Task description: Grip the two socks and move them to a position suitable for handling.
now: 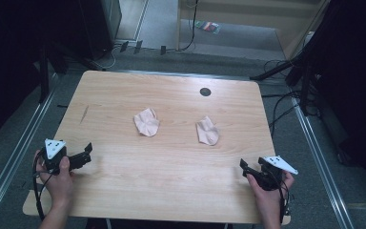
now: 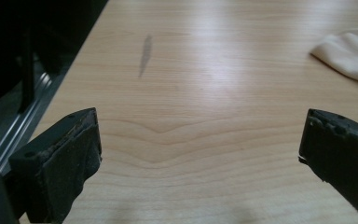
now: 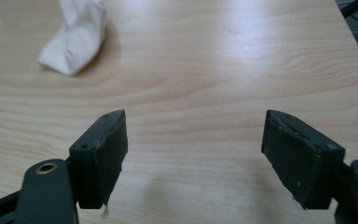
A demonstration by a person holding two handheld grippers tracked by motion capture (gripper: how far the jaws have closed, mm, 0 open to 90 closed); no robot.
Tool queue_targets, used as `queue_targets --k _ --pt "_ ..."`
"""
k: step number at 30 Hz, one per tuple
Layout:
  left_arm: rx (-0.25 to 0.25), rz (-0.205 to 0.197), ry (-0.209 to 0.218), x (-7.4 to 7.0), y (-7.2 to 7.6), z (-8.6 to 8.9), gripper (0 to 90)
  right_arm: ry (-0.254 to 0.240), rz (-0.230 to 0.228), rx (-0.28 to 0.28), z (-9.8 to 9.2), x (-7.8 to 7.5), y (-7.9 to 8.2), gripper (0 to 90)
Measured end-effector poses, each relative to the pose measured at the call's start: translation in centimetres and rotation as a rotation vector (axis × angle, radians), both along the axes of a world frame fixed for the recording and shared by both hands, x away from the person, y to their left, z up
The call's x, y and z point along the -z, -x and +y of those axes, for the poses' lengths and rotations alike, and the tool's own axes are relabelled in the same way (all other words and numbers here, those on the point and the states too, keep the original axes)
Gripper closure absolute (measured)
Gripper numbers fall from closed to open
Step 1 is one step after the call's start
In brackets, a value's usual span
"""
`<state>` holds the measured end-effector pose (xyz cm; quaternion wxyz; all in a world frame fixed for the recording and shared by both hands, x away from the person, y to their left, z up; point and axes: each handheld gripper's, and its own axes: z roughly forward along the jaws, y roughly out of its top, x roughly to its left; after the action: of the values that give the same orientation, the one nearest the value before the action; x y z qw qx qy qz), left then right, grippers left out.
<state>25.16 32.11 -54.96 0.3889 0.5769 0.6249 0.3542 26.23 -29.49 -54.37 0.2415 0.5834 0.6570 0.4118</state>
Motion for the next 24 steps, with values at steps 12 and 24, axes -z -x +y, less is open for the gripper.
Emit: queue_targets --k 12,24 --pt "-0.059 0.014 -0.062 0.0 -0.4 -0.7 0.0 0.005 -0.116 -0.07 4.3 -4.5 -0.6 33.5" --pt "-0.025 0.047 -0.068 0.0 -0.7 -0.7 0.0 0.011 -0.116 -0.182 9.8 -5.9 -4.1 46.2"
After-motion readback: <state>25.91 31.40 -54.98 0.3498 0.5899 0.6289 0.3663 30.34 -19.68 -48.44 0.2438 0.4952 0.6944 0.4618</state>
